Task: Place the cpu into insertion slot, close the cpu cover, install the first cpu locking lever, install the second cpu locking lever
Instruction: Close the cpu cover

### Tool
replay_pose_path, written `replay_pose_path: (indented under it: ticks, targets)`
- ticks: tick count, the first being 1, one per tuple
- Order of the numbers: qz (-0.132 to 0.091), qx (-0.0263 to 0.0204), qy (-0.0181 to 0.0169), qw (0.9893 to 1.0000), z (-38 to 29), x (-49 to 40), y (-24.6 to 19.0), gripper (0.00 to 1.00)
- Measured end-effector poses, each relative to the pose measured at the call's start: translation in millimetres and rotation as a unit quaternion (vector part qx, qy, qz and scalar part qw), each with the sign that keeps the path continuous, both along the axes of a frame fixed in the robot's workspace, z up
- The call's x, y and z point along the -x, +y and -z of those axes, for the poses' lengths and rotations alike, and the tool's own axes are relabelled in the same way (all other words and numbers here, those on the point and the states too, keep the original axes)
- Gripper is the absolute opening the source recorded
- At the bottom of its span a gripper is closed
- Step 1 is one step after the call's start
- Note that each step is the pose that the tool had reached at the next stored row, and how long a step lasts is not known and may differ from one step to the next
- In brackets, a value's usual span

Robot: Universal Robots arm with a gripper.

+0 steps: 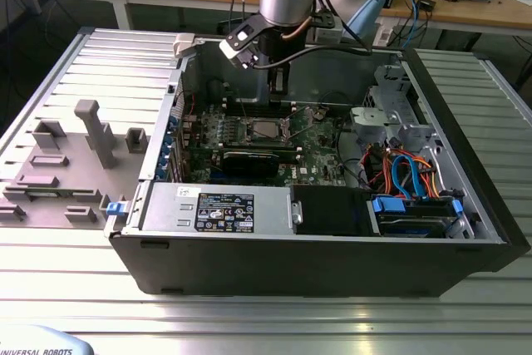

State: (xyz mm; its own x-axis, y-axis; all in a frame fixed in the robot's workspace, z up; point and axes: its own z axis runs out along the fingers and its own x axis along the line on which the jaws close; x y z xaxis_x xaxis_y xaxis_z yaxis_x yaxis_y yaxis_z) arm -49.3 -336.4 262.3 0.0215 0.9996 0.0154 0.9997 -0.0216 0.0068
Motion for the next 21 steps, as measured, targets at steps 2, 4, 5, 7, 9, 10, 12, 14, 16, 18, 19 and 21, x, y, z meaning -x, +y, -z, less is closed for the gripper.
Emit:
replay_pose_path:
  ticks: [2, 4, 5, 7, 9, 10, 12, 14, 16, 18, 19, 21]
  targets:
    - [0.000, -0.0001, 0.0000, 1.0000, -0.1, -0.1, 0.0, 0.11]
    - [0.000, -0.0001, 0.0000, 1.0000, -0.6, -0.1, 0.0, 0.11]
    - [0.000, 0.0000, 0.0000, 1.0000, -1.3, -0.1, 0.0, 0.11]
    - [0.000, 0.0000, 0.0000, 1.0000, -3.6, -0.1, 0.0, 0.11]
    - [0.000, 0.0000, 0.0000, 1.0000, -6.2, 0.0, 0.0, 0.11]
    - [0.000, 0.0000, 0.0000, 1.0000, -7.6, 0.0, 0.0, 0.11]
    - [0.000, 0.0000, 0.0000, 1.0000, -9.7, 0.0, 0.0, 0.11]
    - [0.000, 0.0000, 0.0000, 1.0000, -11.2, 0.0, 0.0, 0.11]
    - [0.000, 0.0000, 0.0000, 1.0000, -12.7, -0.1, 0.0, 0.11]
    - [0.000, 0.0000, 0.0000, 1.0000, -14.4, 0.0, 0.0, 0.11]
    - [0.000, -0.0001, -0.0001, 1.0000, -14.5, -0.1, 0.0, 0.11]
    - [0.000, 0.0000, 0.0000, 1.0000, -14.8, -0.1, 0.0, 0.11]
